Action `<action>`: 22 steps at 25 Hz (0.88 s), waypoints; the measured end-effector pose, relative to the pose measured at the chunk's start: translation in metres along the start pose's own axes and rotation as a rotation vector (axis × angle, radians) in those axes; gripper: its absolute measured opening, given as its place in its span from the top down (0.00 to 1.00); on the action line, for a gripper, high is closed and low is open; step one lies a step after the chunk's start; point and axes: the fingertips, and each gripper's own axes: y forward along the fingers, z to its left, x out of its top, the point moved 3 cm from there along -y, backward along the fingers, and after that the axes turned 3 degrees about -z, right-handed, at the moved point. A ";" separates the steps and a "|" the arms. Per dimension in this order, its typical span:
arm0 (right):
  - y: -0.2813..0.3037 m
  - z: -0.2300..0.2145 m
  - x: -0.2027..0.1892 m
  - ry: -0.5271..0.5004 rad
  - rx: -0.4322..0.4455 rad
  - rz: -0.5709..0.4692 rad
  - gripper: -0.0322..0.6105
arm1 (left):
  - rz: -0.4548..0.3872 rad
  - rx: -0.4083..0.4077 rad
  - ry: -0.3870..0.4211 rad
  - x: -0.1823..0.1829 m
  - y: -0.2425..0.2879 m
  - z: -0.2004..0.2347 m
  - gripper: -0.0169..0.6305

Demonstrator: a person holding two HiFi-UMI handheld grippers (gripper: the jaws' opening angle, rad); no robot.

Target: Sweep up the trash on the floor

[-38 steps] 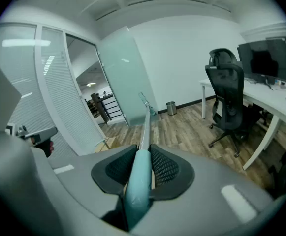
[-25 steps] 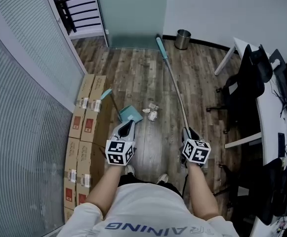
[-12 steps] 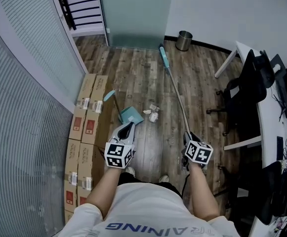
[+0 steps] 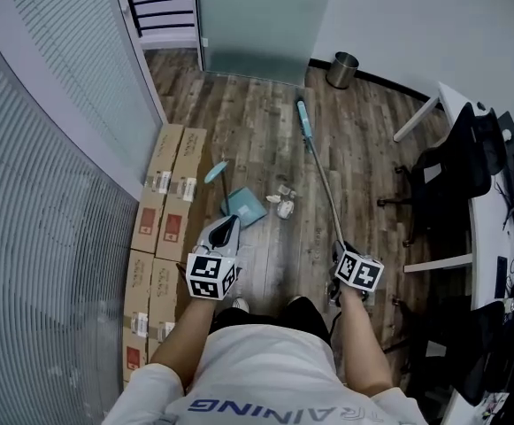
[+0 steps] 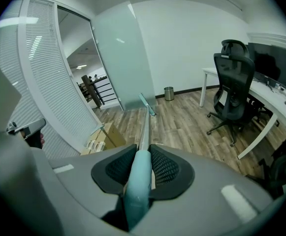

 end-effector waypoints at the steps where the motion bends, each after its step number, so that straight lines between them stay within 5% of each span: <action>1: 0.004 0.002 0.001 0.001 0.001 0.007 0.79 | 0.002 0.004 0.001 0.001 0.003 0.005 0.97; 10: 0.072 -0.006 0.014 -0.001 0.034 0.120 0.79 | 0.052 0.042 0.001 0.000 0.061 0.027 0.97; 22: 0.201 -0.061 0.057 -0.051 0.086 0.286 0.79 | 0.133 0.209 0.022 0.011 0.161 0.040 0.97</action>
